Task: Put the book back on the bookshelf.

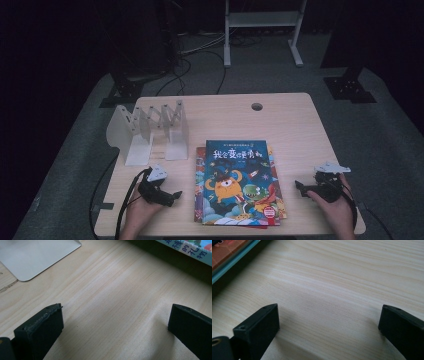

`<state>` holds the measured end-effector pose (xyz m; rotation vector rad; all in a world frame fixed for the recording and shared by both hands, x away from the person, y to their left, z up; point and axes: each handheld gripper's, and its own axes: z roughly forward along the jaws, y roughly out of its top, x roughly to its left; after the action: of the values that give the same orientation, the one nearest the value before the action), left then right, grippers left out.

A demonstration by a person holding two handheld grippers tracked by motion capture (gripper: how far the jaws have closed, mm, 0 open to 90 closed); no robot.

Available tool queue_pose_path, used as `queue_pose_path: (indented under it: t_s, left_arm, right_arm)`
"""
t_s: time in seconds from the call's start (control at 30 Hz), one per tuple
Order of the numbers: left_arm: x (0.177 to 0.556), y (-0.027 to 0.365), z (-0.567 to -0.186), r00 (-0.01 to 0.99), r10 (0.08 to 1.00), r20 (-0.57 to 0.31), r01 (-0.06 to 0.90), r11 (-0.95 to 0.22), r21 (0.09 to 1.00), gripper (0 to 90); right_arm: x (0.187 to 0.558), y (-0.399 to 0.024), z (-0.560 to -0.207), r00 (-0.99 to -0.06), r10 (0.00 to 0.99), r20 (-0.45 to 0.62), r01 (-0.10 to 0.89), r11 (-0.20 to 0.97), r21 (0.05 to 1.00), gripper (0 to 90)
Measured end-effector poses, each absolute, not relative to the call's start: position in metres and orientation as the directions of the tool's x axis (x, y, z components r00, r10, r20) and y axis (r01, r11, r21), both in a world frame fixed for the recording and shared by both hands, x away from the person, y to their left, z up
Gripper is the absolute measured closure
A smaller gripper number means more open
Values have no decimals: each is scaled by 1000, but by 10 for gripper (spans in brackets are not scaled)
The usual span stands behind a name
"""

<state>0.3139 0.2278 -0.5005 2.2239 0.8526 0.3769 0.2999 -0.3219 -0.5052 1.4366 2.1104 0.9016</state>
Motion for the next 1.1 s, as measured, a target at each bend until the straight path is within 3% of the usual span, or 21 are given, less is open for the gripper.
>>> queue_pose_path:
  t_s: [0.23,0.33,0.43,0.53,0.7,1.1]
  left_arm:
    - [314,228,-500,739,673,16,465,-527,711,0]
    - [314,228,-501,739,673,16,465,-527,712,0]
    - [314,228,-500,739,673,16,465,-527,712,0]
    - [314,228,-500,739,673,15,465,-527,712,0]
    - [314,228,-500,740,673,16,464,-528,711,0]
    - [314,228,-500,740,673,16,464,-528,711,0]
  right_arm:
    - [299,-322,-505,-368,930,6,649,252,718,26]
    - [295,-322,-504,-363,932,9,637,242,732,130]
    - [295,-323,-504,-361,933,8,632,238,737,144]
    - [293,-323,-504,-359,933,12,624,231,747,230]
    - [293,-321,-498,-355,933,62,650,199,733,288]
    - [298,-311,-476,-394,915,86,634,202,747,298]
